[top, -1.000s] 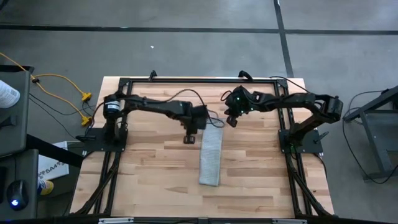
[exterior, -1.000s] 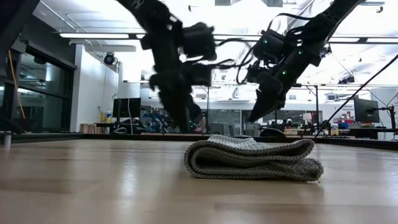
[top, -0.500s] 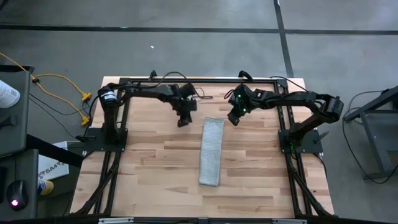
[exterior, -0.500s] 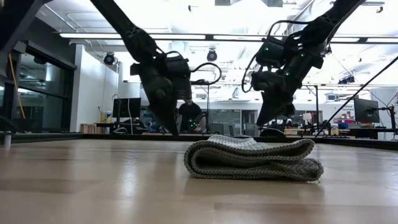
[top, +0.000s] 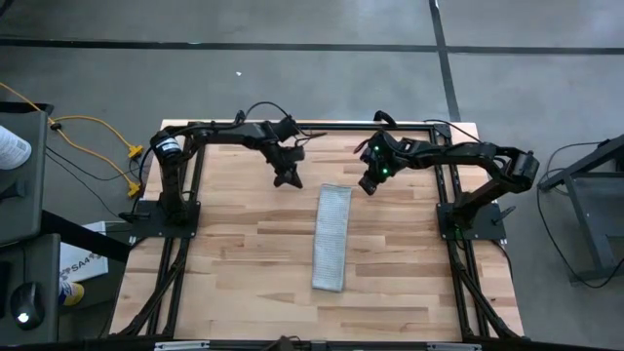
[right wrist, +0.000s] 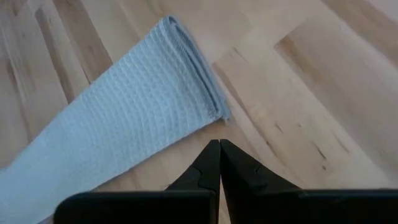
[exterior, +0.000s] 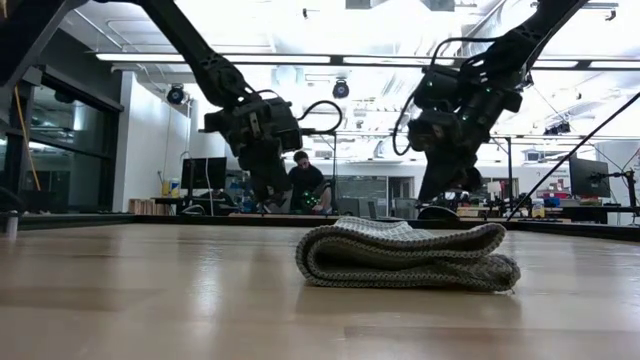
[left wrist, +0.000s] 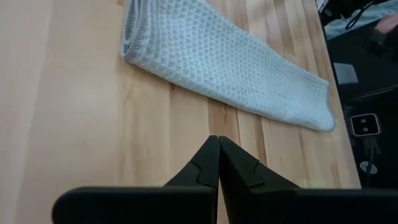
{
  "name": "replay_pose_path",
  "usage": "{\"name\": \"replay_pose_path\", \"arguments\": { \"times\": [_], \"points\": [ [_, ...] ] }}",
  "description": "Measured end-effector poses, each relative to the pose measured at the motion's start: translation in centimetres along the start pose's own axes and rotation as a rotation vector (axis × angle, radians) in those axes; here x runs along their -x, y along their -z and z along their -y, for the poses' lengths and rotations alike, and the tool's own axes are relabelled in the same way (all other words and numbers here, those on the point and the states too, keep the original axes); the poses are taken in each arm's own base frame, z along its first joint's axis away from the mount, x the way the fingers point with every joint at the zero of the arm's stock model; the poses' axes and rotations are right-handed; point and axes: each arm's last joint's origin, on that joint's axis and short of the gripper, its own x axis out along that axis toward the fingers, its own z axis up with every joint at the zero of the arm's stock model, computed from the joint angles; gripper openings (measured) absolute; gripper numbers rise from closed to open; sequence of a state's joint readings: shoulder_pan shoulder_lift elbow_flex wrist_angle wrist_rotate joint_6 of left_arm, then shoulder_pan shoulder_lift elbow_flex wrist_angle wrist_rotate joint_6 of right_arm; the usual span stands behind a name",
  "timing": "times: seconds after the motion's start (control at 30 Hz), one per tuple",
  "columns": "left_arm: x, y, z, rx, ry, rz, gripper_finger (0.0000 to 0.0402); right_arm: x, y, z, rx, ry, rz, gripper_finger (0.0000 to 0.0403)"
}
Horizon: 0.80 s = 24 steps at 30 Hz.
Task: Fold microfiber towels
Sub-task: Fold the gray towel on the table
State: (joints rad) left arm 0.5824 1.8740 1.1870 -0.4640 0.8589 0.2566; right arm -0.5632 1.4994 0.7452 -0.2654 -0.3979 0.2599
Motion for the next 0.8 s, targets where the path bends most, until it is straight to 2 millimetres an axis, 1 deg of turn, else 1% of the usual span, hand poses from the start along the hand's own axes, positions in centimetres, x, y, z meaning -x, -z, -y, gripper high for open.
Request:
{"name": "replay_pose_path", "arguments": {
  "times": [0.2,0.27,0.37,0.43,0.53,0.6,0.67,0.8],
  "points": [
    [-0.8,-0.1,0.6,-0.026,-0.003,-0.017,0.0004,0.0,0.2,0.0,-0.026,0.003,-0.015,0.0002],
    [-0.9,-0.2,0.7,-0.036,-0.024,-0.02,0.0014,0.0,0.2,0.0,-0.036,0.002,-0.015,0.0002],
    [-1.3,-0.3,0.8,-0.049,-0.107,-0.043,0.0039,-0.3,0.3,-0.2,-0.045,0.0,-0.03,0.0012],
    [-1.6,-0.3,0.9,-0.054,-0.145,-0.059,0.0061,-0.6,0.5,-0.3,-0.051,0.005,-0.047,0.0029],
    [-2.0,-0.2,1.3,-0.057,-0.143,-0.077,0.0091,-1.5,0.7,-0.8,-0.033,-0.003,-0.062,0.0064],
    [-2.3,-0.1,1.3,-0.056,-0.138,-0.088,0.0105,-2.1,0.9,-1.1,-0.041,0.013,-0.075,0.0089],
    [-2.5,0.3,1.2,-0.053,-0.133,-0.101,0.0109,-2.9,1.2,-1.3,-0.045,0.044,-0.085,0.0112],
    [-3.1,2.2,0.7,-0.045,-0.116,-0.109,0.0101,-3.9,1.6,-1.2,-0.078,0.075,-0.107,0.0152]
  ]
}}
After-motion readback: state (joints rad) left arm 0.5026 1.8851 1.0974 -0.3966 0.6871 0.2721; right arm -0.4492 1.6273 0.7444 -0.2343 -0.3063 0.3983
